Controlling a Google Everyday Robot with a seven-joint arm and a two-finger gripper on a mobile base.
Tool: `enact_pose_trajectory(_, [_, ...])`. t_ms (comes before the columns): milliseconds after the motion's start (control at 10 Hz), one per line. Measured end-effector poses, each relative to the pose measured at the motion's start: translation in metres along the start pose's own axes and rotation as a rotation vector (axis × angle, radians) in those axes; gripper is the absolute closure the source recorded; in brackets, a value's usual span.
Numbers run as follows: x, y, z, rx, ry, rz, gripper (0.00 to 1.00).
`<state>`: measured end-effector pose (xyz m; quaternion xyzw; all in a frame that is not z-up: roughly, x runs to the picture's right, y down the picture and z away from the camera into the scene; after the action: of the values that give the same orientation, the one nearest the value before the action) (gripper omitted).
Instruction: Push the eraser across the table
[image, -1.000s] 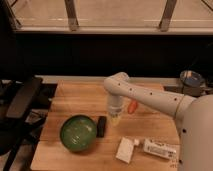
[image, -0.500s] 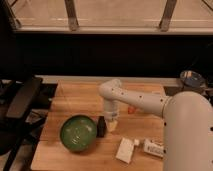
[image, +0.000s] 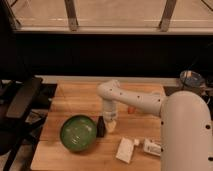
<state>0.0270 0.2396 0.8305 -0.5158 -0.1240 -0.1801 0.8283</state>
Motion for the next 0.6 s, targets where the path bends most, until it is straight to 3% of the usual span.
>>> enact_pose_trajectory(100, [-0.003,-0.001,0.000,0.010,-0.009,-0.012,1.00])
enact_pose_trajectory(400, [-0.039,-0.017,-0.012,0.134,-0.121,-0.122,1.00])
enact_pose_trajectory(500, [-0.063,-0.024,-0.023,0.198,-0.159,-0.174,1.00])
enact_pose_trajectory(600, [-0.073,-0.025,-0.034,0.238,-0.174,-0.192,1.00])
